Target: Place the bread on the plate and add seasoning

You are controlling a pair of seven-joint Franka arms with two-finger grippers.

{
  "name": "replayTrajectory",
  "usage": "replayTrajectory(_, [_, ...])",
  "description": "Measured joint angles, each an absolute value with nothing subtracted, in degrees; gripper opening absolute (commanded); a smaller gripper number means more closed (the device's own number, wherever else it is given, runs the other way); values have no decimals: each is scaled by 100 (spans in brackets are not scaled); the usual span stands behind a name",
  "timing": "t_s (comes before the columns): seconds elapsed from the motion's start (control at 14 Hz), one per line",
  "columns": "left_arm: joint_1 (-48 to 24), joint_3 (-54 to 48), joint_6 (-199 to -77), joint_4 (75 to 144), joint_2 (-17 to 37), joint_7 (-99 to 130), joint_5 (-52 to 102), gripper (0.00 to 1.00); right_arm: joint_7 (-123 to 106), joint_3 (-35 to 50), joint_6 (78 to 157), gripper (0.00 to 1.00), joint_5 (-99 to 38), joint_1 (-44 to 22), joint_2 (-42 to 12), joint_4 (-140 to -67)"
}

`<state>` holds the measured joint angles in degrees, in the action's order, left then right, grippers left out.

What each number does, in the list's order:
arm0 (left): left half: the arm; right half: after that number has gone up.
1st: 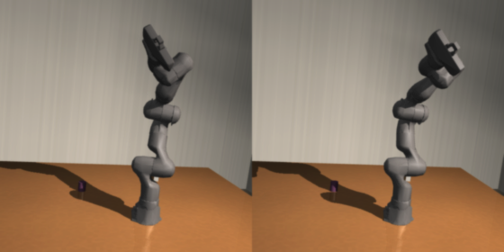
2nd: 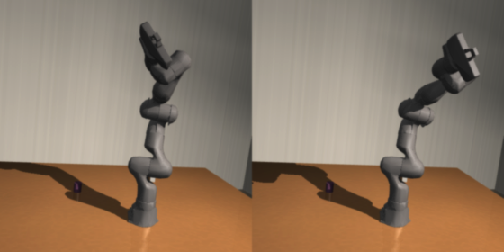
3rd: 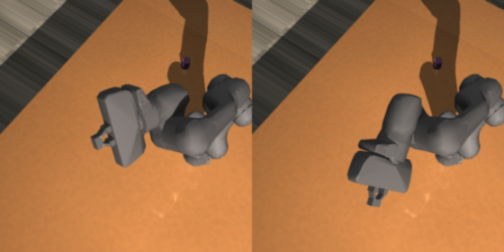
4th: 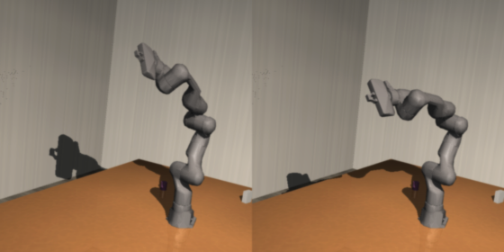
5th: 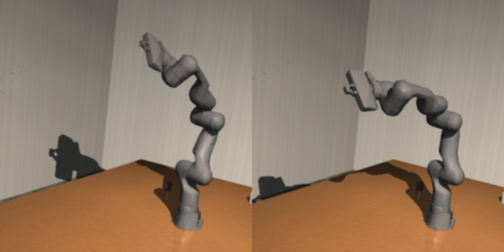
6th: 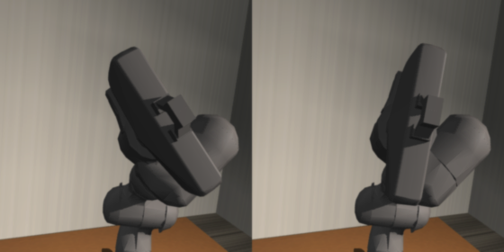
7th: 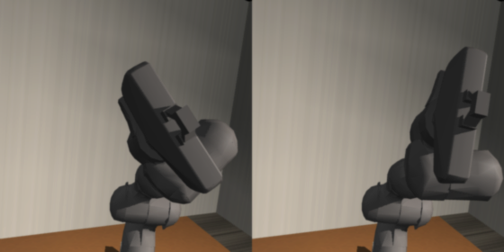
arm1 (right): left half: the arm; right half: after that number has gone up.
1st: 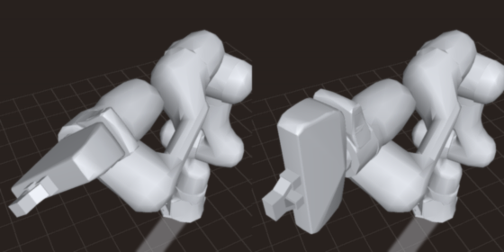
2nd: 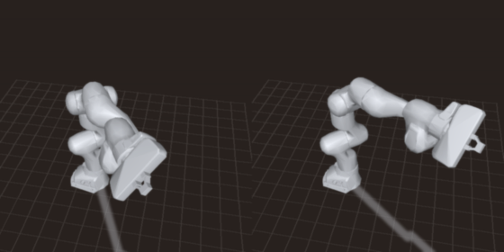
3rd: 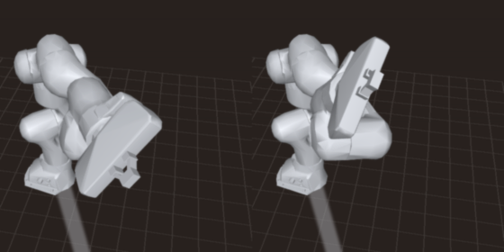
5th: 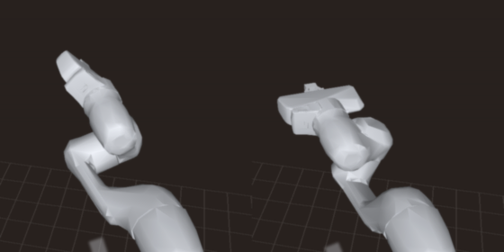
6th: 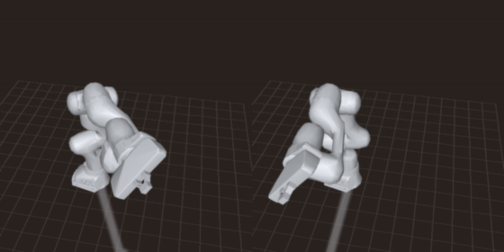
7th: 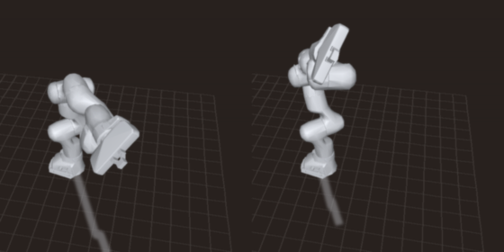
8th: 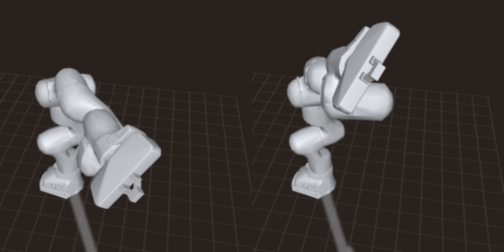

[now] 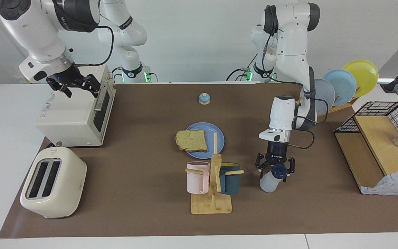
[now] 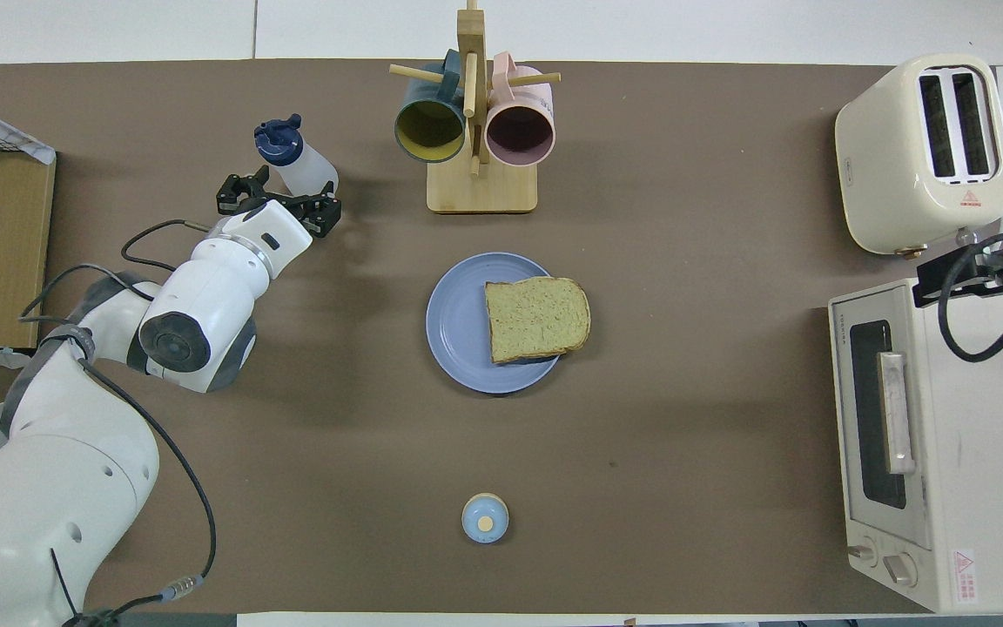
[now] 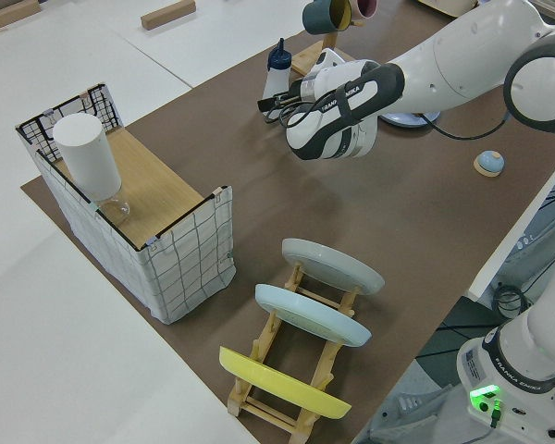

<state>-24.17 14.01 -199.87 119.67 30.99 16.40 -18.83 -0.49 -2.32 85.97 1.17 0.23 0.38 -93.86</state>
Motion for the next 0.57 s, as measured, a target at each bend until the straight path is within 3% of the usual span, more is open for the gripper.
replayTrajectory(0.29, [-2419,1398,-20032,12394,2753,1639,-1887,100,-49,-232,8597,100,117,23,38,-9386])
replayTrajectory(0.57, [-2510,1348,-19669,13204,1799,1633,-1910,100,-49,-232,8597,100,117,23,38,-9386])
